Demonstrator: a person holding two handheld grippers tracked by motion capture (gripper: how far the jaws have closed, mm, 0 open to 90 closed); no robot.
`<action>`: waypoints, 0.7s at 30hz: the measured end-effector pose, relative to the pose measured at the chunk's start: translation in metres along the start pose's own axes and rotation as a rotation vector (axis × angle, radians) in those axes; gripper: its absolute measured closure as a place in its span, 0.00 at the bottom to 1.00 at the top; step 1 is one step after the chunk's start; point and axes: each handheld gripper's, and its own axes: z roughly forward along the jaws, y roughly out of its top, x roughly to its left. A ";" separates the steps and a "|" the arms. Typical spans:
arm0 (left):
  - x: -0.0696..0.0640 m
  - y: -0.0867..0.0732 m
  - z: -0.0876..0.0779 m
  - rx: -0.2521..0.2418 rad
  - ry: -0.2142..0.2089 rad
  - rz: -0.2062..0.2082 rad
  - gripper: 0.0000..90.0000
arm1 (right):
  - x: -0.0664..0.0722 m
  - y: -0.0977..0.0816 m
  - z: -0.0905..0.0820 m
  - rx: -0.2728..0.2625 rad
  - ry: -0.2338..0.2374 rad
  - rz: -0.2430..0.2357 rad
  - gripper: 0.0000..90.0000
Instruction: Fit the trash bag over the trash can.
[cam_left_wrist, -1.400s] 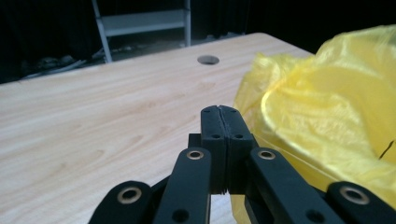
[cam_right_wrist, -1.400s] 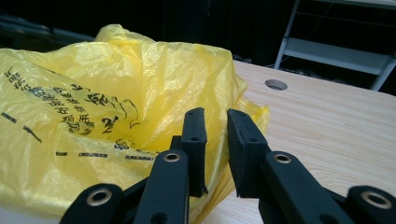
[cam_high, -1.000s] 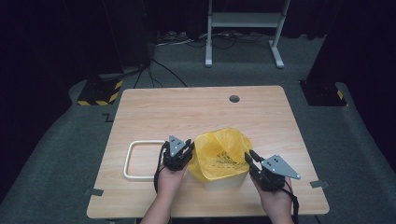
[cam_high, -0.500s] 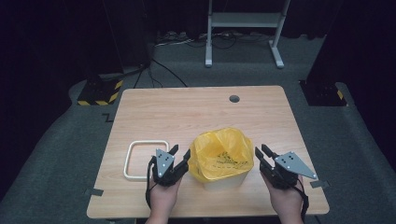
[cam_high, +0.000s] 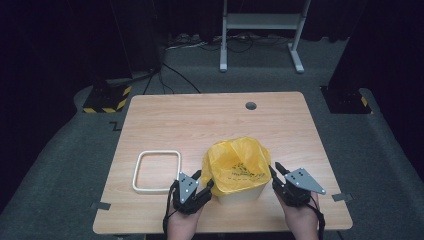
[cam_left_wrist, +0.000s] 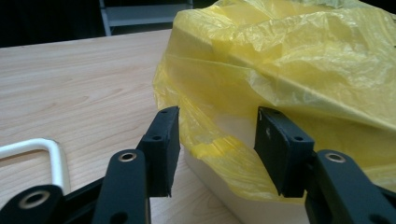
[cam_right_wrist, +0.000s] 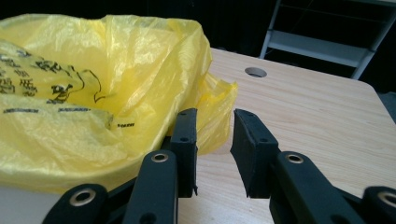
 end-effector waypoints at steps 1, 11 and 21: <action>0.001 0.000 0.001 -0.004 -0.006 -0.002 0.56 | 0.000 0.000 0.000 -0.003 -0.002 -0.004 0.79; 0.024 0.015 0.028 0.024 -0.008 0.021 0.57 | 0.007 -0.001 0.004 -0.003 -0.010 -0.013 0.78; 0.048 0.026 0.034 0.002 0.038 -0.022 0.52 | -0.010 0.016 0.016 -0.015 -0.049 -0.003 0.73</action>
